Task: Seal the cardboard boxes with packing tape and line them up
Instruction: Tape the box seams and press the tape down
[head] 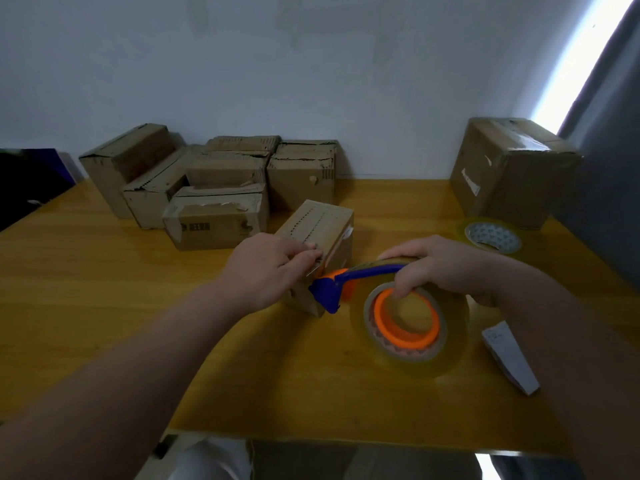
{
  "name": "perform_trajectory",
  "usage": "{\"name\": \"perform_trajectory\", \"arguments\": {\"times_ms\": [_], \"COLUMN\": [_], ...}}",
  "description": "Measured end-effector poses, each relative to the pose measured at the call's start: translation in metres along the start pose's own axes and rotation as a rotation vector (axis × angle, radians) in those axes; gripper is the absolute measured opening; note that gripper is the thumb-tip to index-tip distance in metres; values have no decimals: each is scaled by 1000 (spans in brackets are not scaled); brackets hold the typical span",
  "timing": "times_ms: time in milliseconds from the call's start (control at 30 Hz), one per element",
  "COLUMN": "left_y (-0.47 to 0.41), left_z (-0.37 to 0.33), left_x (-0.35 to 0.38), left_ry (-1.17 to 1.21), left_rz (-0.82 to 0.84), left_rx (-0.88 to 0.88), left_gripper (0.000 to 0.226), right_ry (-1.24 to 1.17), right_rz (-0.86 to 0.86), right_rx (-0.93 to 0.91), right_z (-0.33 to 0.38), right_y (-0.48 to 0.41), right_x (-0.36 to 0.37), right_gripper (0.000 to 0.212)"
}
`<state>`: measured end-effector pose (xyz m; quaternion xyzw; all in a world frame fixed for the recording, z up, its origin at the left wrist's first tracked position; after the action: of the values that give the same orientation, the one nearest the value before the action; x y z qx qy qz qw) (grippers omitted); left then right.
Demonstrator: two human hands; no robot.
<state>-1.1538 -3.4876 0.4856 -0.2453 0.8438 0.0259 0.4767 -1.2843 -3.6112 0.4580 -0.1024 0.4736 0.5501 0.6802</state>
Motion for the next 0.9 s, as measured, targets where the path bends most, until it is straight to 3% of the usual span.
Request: {"name": "perform_trajectory", "arguments": {"times_ms": [167, 267, 367, 433, 533, 633, 900], "left_y": [1, 1, 2, 2, 3, 5, 7], "left_z": [-4, -3, -1, 2, 3, 2, 6], "left_x": [0, -2, -2, 1, 5, 6, 11], "left_ry": [8, 27, 18, -18, -148, -212, -293], "left_rz": [34, 44, 67, 97, 134, 139, 79], "left_rx": [-9, -24, -33, -47, -17, 11, 38], "left_gripper": [63, 61, 45, 37, 54, 64, 61], "right_ry": [-127, 31, 211, 240, 167, 216, 549], "right_rz": [48, 84, 79, -44, -363, -574, -641], "right_rx": [72, 97, 112, 157, 201, 127, 198], "right_z": [-7, -5, -8, -19, -26, -14, -25], "right_y": [0, 1, 8, 13, 25, 25, -11], "right_x": [4, 9, 6, -12, -45, -46, 20], "right_gripper": [42, 44, 53, 67, 91, 68, 67]}}
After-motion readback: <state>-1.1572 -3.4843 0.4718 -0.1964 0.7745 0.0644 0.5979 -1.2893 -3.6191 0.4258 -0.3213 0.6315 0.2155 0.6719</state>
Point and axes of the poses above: each hand's wrist, its own y-axis away from the middle knuckle, its own x-axis out of the palm, z = x × y, the point moved 10 cm from there along -y, towards the middle knuckle, and after that the axes turned 11 degrees about y, right-handed, at the moved point
